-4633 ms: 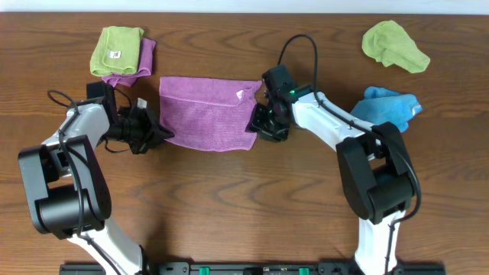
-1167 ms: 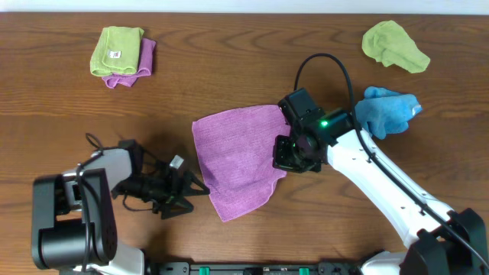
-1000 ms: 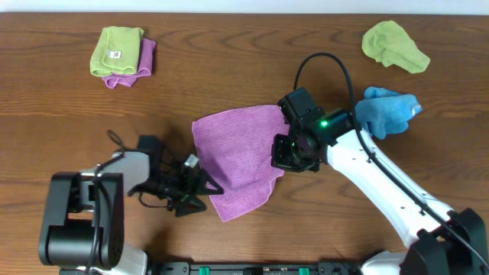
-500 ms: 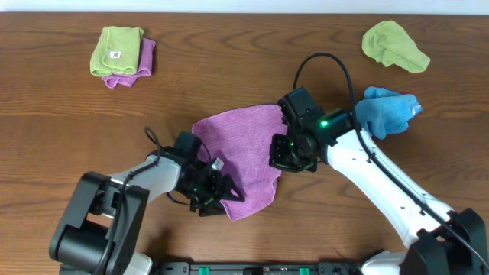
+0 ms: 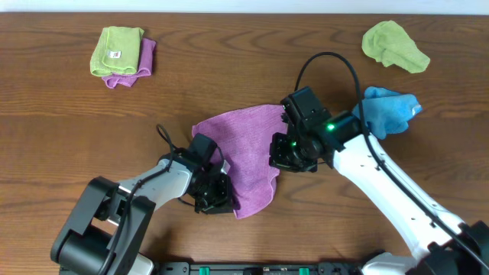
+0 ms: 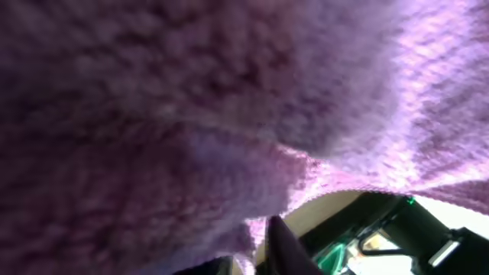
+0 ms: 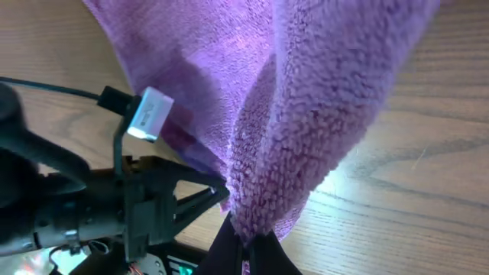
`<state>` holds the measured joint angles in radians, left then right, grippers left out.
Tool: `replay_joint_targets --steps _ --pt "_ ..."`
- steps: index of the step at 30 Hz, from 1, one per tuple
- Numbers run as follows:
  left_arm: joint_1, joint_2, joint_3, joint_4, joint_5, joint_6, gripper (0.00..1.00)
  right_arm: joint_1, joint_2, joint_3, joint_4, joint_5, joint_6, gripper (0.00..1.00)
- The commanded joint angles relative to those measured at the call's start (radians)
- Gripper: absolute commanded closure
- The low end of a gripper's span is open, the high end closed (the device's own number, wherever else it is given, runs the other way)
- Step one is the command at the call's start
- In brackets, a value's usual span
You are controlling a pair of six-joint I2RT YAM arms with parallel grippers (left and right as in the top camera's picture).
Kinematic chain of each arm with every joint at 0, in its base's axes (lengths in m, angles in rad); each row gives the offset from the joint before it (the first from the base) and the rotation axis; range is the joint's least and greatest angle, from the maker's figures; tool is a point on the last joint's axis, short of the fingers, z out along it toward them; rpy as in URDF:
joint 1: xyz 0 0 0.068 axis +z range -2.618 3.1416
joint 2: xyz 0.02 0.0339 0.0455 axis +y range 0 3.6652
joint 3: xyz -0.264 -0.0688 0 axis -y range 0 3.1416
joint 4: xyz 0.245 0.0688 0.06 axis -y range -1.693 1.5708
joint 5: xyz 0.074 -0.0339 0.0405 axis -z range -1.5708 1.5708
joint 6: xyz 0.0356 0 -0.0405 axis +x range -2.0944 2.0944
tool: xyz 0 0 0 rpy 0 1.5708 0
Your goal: Fold the cloth
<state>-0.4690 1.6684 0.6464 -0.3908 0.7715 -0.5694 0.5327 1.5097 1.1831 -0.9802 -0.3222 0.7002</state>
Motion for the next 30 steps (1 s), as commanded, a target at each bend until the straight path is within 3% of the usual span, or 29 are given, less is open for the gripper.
replay_joint_targets --steps 1,4,10,17,22,30 --pt "-0.003 0.039 -0.022 0.003 -0.179 0.008 0.94 0.008 -0.031 -0.002 0.001 -0.003 -0.002 0.99" --pt "0.011 0.037 -0.017 -0.014 -0.18 0.027 0.94 0.007 -0.032 -0.002 0.0 0.017 -0.01 0.98" --pt "0.151 -0.015 0.076 -0.286 -0.24 0.229 0.94 0.014 -0.032 -0.047 -0.044 0.078 0.03 0.99" --pt "0.272 -0.181 0.09 -0.457 -0.24 0.336 0.94 0.146 -0.04 -0.189 -0.042 0.117 0.124 0.98" --pt "0.299 -0.282 0.098 -0.526 -0.2 0.338 0.94 0.243 -0.04 -0.197 -0.062 0.159 0.169 0.99" --pt "0.313 -0.351 0.189 -0.543 -0.192 0.296 0.94 0.227 -0.04 -0.197 -0.028 0.199 0.221 0.99"
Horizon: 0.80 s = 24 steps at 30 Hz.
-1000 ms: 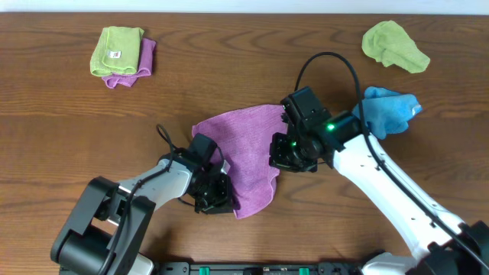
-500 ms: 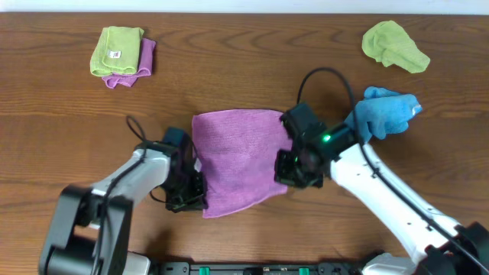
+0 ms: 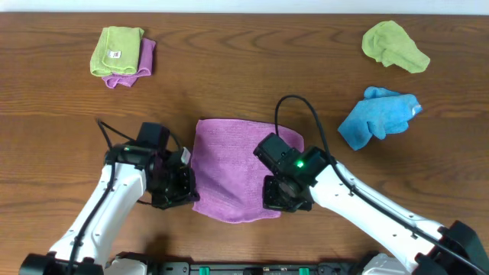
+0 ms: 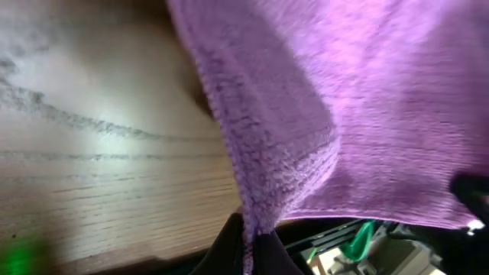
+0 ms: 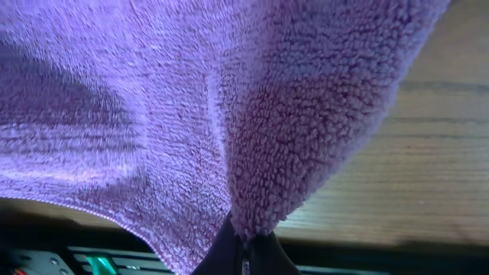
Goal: Fold the cloth
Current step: 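Fold the purple cloth with both grippers, pulling edges toward each other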
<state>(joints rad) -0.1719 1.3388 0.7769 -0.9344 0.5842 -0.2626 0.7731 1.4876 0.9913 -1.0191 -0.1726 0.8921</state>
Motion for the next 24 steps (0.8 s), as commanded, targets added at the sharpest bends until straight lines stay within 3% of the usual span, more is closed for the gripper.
replay_joint_targets --steps 1,8,24 --pt "0.024 -0.023 0.08 0.001 -0.04 -0.027 0.94 -0.019 -0.018 -0.005 0.031 0.076 0.037 0.99" --pt "0.054 -0.009 0.122 0.151 -0.076 -0.093 0.94 -0.093 -0.018 -0.005 0.159 0.205 0.029 0.98" --pt "0.054 0.23 0.122 0.636 -0.079 -0.21 0.94 -0.227 0.131 -0.005 0.536 0.298 -0.194 0.98"
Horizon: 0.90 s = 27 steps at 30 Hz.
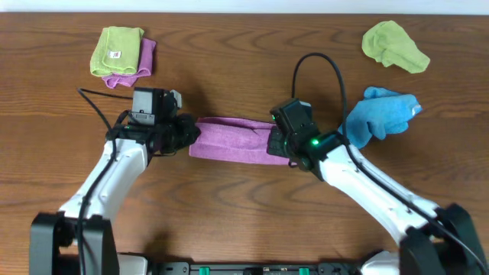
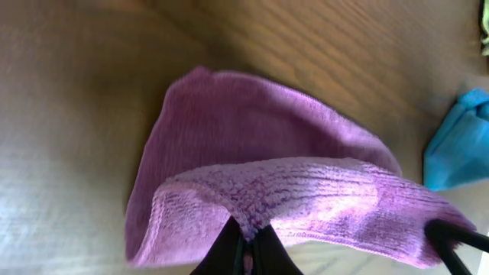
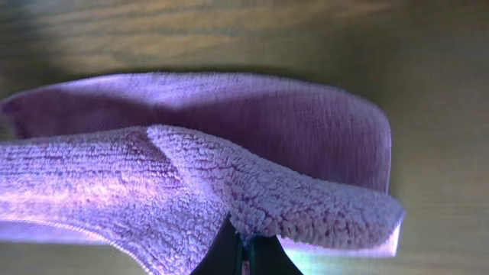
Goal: Fold the cloth
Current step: 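Fold the purple cloth with both grippers, pulling edges toward each other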
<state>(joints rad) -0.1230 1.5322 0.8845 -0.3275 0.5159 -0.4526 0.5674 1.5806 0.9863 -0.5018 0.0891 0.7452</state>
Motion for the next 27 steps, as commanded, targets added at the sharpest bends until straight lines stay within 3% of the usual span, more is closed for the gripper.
replay_joint_targets --steps 1,10,17,19,20,23,27 --pt "0.005 0.05 0.014 0.048 -0.011 -0.021 0.94 -0.027 0.05 0.0 0.032 0.039 -0.054 0.98" --pt "0.005 0.161 0.015 0.198 -0.021 -0.02 0.94 -0.05 0.108 0.0 0.135 0.125 -0.097 0.98" --pt "0.005 0.174 0.015 0.2 -0.029 -0.019 0.94 -0.05 0.165 0.0 0.168 0.123 -0.1 0.97" --pt "0.005 0.174 0.015 0.187 -0.03 -0.014 0.8 -0.05 0.166 0.0 0.161 0.121 -0.1 0.86" --pt "0.006 0.173 0.015 0.166 -0.033 0.013 0.66 -0.05 0.164 0.0 0.153 0.12 -0.1 0.69" --pt "0.008 0.173 0.015 0.131 -0.048 0.024 0.63 -0.05 0.16 0.003 0.115 0.113 -0.1 0.57" --pt "0.022 0.157 0.016 0.108 -0.048 0.031 0.46 -0.05 0.126 0.005 0.055 0.101 -0.095 0.35"
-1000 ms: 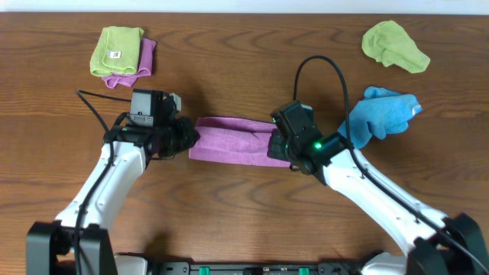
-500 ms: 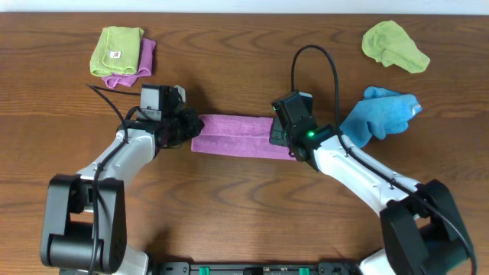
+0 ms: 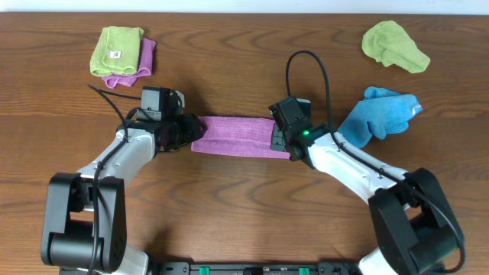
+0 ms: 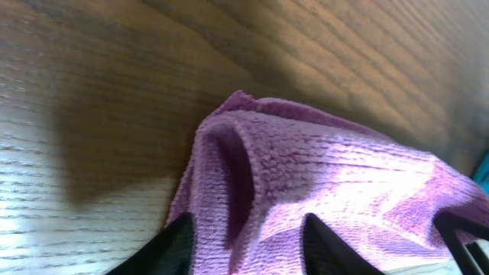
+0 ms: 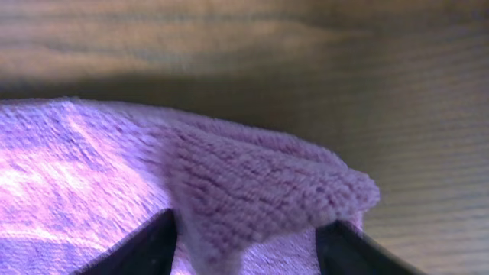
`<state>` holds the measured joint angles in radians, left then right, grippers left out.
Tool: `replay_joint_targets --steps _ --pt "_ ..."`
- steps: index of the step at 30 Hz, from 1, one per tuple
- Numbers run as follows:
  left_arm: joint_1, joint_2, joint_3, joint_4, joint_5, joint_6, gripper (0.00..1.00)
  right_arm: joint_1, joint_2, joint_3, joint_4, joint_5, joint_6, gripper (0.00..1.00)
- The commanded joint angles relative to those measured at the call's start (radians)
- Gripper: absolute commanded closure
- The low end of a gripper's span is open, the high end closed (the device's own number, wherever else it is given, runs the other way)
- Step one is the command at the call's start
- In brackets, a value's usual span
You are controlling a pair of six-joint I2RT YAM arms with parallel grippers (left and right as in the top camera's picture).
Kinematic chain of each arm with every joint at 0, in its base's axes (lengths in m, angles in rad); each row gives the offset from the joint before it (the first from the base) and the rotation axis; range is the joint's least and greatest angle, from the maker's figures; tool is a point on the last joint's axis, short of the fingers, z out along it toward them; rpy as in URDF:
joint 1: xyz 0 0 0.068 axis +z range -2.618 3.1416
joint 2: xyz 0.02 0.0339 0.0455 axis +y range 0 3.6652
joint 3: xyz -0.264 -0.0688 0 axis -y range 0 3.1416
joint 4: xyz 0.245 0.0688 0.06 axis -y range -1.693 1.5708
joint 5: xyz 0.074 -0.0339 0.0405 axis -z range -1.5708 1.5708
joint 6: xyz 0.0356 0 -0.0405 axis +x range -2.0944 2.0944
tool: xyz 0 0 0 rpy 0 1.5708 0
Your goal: Fold the cloth
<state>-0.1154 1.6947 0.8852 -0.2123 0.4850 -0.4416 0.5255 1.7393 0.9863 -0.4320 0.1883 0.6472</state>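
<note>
The purple cloth [image 3: 233,136] lies on the table as a long folded strip between the two arms. My left gripper [image 3: 188,131] sits at its left end, jaws open, with the folded edge [image 4: 252,168] lying loose between the fingers [image 4: 177,246]. At the strip's right end my right gripper [image 3: 276,139] is also open, and the doubled corner [image 5: 260,195] rests between its fingers [image 5: 145,243].
A folded green and purple pile [image 3: 122,53] lies at the far left. A crumpled green cloth [image 3: 393,44] is at the far right, and a crumpled blue cloth [image 3: 378,113] lies just right of the right arm.
Both grippers have opened and let go of the cloth's ends. The strip now lies flatter on the table, slightly nearer the far side. Both arms sit lower at its ends.
Both grippers first held corners of the bunched purple cloth at the table's middle. Then they held it spread out near the front edge. After that the cloth was doubled over into a strip, still gripped at both ends. Now it lies released.
</note>
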Motion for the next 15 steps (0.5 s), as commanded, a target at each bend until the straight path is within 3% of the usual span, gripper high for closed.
replay_joint_targets --steps 1,4,6,7,11,12,14,15 --pt "0.019 -0.016 0.015 -0.009 -0.017 0.02 0.44 -0.008 -0.047 0.005 -0.026 0.003 0.01 0.33" --pt "0.04 -0.061 0.016 -0.011 -0.026 0.027 0.32 -0.008 -0.09 0.005 -0.051 0.002 0.037 0.24" --pt "0.058 -0.101 0.016 -0.021 -0.033 0.039 0.08 -0.008 -0.129 0.005 -0.075 0.002 0.071 0.12" --pt "0.065 -0.118 0.016 -0.027 -0.032 0.043 0.05 -0.008 -0.148 0.005 -0.088 0.002 0.087 0.09" --pt "0.078 -0.185 0.016 -0.056 -0.018 0.042 0.06 -0.008 -0.221 0.005 -0.138 -0.002 0.101 0.01" --pt "0.078 -0.2 0.016 -0.055 -0.004 0.042 0.19 -0.008 -0.241 0.005 -0.153 -0.002 0.101 0.01" --pt "0.073 -0.218 0.016 -0.039 0.019 0.031 0.58 -0.008 -0.277 0.005 -0.187 -0.002 0.135 0.01" --pt "0.07 -0.22 0.016 -0.031 0.024 0.02 0.68 -0.008 -0.294 0.005 -0.206 -0.002 0.162 0.01"
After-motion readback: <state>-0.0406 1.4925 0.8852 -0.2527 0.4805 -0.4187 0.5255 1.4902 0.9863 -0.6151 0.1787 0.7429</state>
